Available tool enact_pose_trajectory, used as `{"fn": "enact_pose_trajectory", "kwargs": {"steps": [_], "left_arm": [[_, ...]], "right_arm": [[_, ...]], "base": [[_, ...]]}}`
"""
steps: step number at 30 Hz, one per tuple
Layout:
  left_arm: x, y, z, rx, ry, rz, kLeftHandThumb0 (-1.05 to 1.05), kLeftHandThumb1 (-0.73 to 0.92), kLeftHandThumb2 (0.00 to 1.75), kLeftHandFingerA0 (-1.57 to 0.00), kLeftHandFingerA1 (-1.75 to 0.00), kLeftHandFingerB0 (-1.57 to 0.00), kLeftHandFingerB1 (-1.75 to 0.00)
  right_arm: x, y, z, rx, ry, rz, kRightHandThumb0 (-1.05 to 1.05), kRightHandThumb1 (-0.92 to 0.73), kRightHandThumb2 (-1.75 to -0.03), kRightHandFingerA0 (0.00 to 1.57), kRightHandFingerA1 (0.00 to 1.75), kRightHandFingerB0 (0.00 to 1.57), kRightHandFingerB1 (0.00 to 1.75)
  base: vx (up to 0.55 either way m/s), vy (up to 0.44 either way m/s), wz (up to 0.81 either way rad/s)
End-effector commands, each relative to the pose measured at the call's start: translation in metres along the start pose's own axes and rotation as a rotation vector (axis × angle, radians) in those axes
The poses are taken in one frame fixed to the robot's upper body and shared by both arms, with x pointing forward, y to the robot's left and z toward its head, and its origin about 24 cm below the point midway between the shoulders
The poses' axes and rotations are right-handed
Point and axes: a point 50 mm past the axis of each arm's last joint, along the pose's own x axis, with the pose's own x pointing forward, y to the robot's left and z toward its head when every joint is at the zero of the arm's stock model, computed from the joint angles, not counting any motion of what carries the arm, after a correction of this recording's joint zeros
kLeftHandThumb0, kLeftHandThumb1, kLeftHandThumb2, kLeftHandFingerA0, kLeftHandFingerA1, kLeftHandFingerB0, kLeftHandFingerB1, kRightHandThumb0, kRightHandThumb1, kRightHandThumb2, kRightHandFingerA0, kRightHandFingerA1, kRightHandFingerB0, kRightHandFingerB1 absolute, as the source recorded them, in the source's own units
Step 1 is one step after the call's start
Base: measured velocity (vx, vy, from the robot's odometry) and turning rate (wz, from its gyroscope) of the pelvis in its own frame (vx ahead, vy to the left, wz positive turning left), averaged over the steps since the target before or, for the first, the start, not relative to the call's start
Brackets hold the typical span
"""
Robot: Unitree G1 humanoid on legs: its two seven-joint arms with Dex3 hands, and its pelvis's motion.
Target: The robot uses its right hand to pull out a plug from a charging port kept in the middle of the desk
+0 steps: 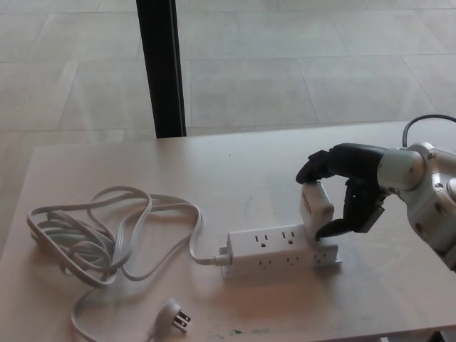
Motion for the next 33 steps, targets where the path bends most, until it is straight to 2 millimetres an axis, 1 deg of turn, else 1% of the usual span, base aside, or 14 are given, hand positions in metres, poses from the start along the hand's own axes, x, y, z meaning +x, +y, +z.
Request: {"fn": "enact_pose_trajectory", "kwargs": {"steps": [1, 3, 4, 10, 12, 15, 18, 21, 24, 26, 28, 29, 31, 33], "left_arm": [[0.000, 0.009, -0.001, 0.022, 0.012, 0.023, -0.61, 0.61, 0.59, -0.74, -0.73, -0.65, -0.56], [0.000, 0.008, -0.001, 0.014, 0.006, 0.024, -0.62, 0.61, 0.59, -0.75, -0.72, -0.64, -0.57], [0.000, 0.009, -0.001, 0.023, 0.009, 0.023, -0.62, 0.61, 0.59, -0.74, -0.72, -0.66, -0.58], [0.000, 0.009, 0.000, 0.010, 0.013, 0.025, -0.62, 0.61, 0.59, -0.73, -0.70, -0.64, -0.55], [0.000, 0.008, 0.000, 0.011, 0.012, 0.024, -0.62, 0.61, 0.58, -0.73, -0.73, -0.63, -0.56], [-0.001, 0.013, -0.003, 0.019, 0.011, 0.028, -0.63, 0.63, 0.59, -0.74, -0.71, -0.61, -0.53], [0.000, 0.012, -0.003, 0.011, 0.013, 0.039, -0.64, 0.63, 0.59, -0.78, -0.72, -0.63, -0.52], [0.000, 0.012, -0.003, 0.022, 0.013, 0.050, -0.67, 0.64, 0.60, -0.78, -0.66, -0.64, -0.53], [-0.001, 0.012, -0.003, 0.026, 0.007, 0.045, -0.67, 0.66, 0.60, -0.77, -0.61, -0.64, -0.56], [-0.001, 0.012, -0.003, 0.031, 0.002, 0.042, -0.68, 0.67, 0.60, -0.80, -0.65, -0.66, -0.59], [0.000, 0.012, -0.003, 0.023, 0.013, 0.045, -0.68, 0.67, 0.60, -0.79, -0.62, -0.60, -0.52], [0.000, 0.012, -0.003, 0.027, 0.011, 0.048, -0.69, 0.68, 0.61, -0.79, -0.64, -0.60, -0.53], [-0.001, 0.012, -0.003, 0.036, 0.005, 0.042, -0.71, 0.70, 0.61, -0.78, -0.60, -0.61, -0.55], [-0.001, 0.012, -0.003, 0.028, 0.006, 0.045, -0.71, 0.70, 0.61, -0.78, -0.58, -0.62, -0.53]], "right_arm": [[-0.002, 0.003, -0.016, -0.048, 0.033, -0.009, -0.60, -0.35, -0.71, 0.73, 1.13, 0.22, 0.46], [-0.001, 0.004, -0.020, -0.090, 0.054, -0.014, -0.52, -0.37, -0.71, 0.74, 1.11, 0.30, 0.47], [-0.001, 0.005, -0.021, -0.124, 0.070, -0.015, -0.43, -0.47, -0.55, 0.67, 1.17, 0.37, 0.37], [0.001, 0.009, -0.023, -0.198, 0.092, -0.016, -0.41, -0.49, -0.56, 0.67, 1.23, 0.44, 0.39], [0.001, 0.010, -0.021, -0.195, 0.082, -0.020, -0.43, -0.54, -0.56, 0.59, 1.04, 0.50, 0.41], [0.005, 0.017, -0.011, -0.172, 0.001, -0.022, -0.39, -0.55, -0.58, 0.61, 0.89, 0.66, 0.43], [0.006, 0.019, -0.007, -0.157, -0.034, -0.036, -0.38, -0.57, -0.58, 0.43, 0.69, 0.74, 0.55], [0.006, 0.023, 0.000, -0.159, -0.064, -0.061, -0.40, -0.56, -0.57, 0.57, 0.99, 0.76, 0.67], [0.007, 0.027, -0.002, -0.141, -0.068, -0.056, -0.38, -0.57, -0.56, 0.43, 0.83, 0.79, 0.68], [0.007, 0.028, -0.003, -0.141, -0.066, -0.054, -0.43, -0.59, -0.58, 0.55, 1.06, 0.80, 0.68], [0.007, 0.029, -0.003, -0.136, -0.053, -0.052, -0.41, -0.59, -0.58, 0.54, 0.98, 0.82, 0.66], [0.006, 0.030, -0.004, -0.136, -0.051, -0.052, -0.42, -0.56, -0.59, 0.65, 1.35, 0.86, 0.67], [0.006, 0.031, -0.005, -0.148, -0.044, -0.059, -0.42, -0.57, -0.57, 0.83, 1.59, 0.94, 0.69], [0.006, 0.033, -0.005, -0.174, -0.036, -0.062, -0.40, -0.58, -0.58, 0.83, 1.53, 0.94, 0.71]], "base": [[0.00, 0.000, 0.00], [0.00, 0.000, 0.00], [0.00, 0.000, 0.00], [0.00, 0.000, 0.00], [0.00, 0.000, 0.00], [0.00, 0.000, 0.00], [0.00, 0.000, 0.00], [0.00, 0.000, 0.00], [0.00, 0.000, 0.00], [0.00, 0.000, 0.00], [0.00, 0.000, 0.00], [0.00, 0.000, 0.00], [0.00, 0.000, 0.00], [0.00, 0.000, 0.00]]}}
